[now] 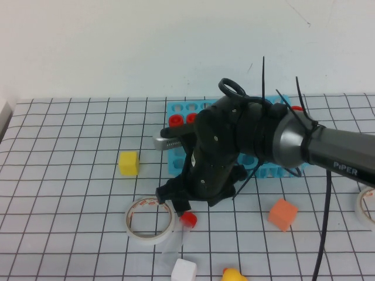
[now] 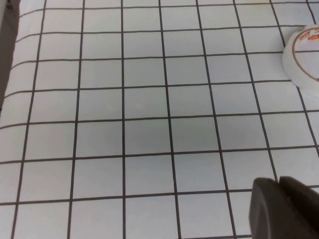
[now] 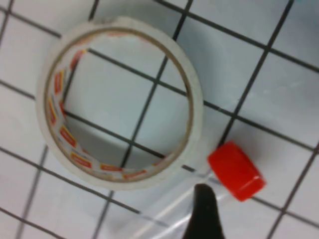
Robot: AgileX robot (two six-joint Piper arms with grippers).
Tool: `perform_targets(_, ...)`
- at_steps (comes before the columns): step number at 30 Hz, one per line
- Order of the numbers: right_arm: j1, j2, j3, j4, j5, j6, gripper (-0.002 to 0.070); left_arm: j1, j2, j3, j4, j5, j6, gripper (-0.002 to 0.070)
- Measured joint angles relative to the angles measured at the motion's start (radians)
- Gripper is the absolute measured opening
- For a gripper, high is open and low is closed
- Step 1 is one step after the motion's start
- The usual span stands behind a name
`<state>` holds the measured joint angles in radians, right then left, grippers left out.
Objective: Place the test tubes
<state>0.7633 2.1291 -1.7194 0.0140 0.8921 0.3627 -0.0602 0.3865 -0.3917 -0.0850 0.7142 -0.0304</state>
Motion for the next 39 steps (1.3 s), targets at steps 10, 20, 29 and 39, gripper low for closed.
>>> perform_targets(10,0.044,0.008,-0.001,-0.051,0.092,0.393,0.0496,0.0,0.0,0.0,0.0,0.004,0.0,-0.0001)
perform_targets(20,0.139,0.039,-0.008,-0.192,0.071,0.598,0.0494,0.0,0.0,0.0,0.0,0.008,0.0,-0.0001)
perform_targets(29,0.139,0.088,-0.008,-0.198,0.054,0.649,0.0494,0.0,0.0,0.0,0.0,0.007,0.0,-0.0001)
perform_targets(39,0.139,0.099,-0.008,-0.198,0.047,0.665,0.0238,0.0,0.0,0.0,0.0,0.008,0.0,-0.0001)
